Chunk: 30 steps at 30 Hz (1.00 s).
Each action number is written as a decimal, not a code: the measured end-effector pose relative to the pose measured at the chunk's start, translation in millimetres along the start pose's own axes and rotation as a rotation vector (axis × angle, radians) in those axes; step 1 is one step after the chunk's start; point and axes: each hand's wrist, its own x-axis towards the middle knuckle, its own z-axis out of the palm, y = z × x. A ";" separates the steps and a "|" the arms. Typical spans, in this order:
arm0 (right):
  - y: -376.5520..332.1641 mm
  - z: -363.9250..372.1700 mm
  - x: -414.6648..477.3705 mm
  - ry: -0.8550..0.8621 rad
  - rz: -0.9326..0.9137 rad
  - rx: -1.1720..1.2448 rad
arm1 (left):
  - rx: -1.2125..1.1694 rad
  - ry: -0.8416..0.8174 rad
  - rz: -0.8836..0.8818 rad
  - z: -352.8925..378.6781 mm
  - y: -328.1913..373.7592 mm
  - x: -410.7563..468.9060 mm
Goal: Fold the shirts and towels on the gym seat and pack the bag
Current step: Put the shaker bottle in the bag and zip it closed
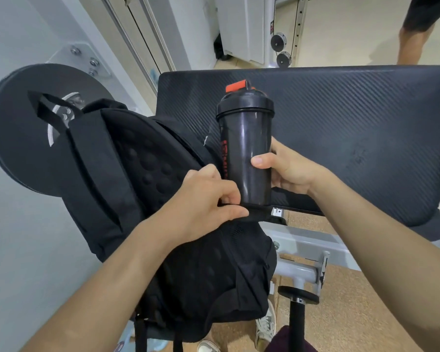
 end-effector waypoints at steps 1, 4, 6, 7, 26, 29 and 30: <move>3.9 -0.3 2.0 -0.011 0.013 0.020 | -0.003 -0.020 0.015 -0.6 -2.7 -1.7; 13.5 -0.6 4.2 -0.019 0.045 0.052 | 0.276 0.055 0.224 2.3 -11.8 -4.1; 16.4 -1.6 4.1 -0.022 0.059 0.065 | 0.479 0.102 0.322 5.9 -11.7 -2.9; 16.3 -2.8 4.2 -0.023 0.064 0.061 | 0.529 0.113 0.345 7.7 -12.4 -1.7; 11.6 18.1 -18.4 0.167 0.088 -0.189 | 0.405 0.024 0.280 18.3 -18.2 -12.9; 20.5 26.4 -24.9 0.224 0.131 -0.126 | 0.414 0.153 0.241 34.9 -14.4 -17.7; 20.6 28.3 -27.7 0.205 0.157 -0.128 | 0.409 0.206 0.230 39.1 -14.4 -18.8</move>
